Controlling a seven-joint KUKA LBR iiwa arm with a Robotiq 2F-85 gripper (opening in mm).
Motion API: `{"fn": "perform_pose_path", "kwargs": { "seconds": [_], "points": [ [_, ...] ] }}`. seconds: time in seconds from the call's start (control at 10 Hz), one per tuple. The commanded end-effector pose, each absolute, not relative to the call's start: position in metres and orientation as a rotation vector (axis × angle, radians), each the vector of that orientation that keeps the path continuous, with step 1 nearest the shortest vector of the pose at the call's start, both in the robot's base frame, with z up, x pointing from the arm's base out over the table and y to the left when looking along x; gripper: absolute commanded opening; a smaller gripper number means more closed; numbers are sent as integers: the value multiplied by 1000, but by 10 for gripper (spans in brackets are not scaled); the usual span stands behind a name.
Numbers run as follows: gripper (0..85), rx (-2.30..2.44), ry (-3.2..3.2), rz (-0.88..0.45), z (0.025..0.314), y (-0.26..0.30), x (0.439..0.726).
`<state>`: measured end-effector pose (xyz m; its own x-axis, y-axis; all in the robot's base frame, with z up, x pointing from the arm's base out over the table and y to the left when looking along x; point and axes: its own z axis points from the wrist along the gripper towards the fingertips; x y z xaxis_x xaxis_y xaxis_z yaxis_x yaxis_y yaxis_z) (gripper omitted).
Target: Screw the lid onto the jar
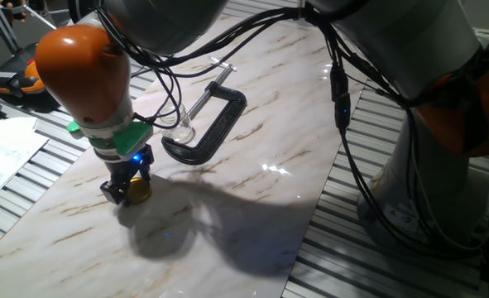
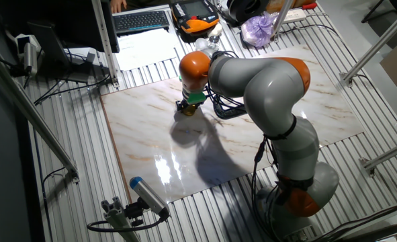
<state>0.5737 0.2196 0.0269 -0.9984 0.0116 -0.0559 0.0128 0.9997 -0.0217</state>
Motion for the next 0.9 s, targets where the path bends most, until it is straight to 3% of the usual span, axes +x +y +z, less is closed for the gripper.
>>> {"fn": "perform_pose_path", "kwargs": {
  "seconds": [0.0, 0.8],
  "points": [
    [510, 19, 3085, -38, 29, 219, 573],
    [510, 31, 3086, -55, 56, 208, 576]
  ]
}}
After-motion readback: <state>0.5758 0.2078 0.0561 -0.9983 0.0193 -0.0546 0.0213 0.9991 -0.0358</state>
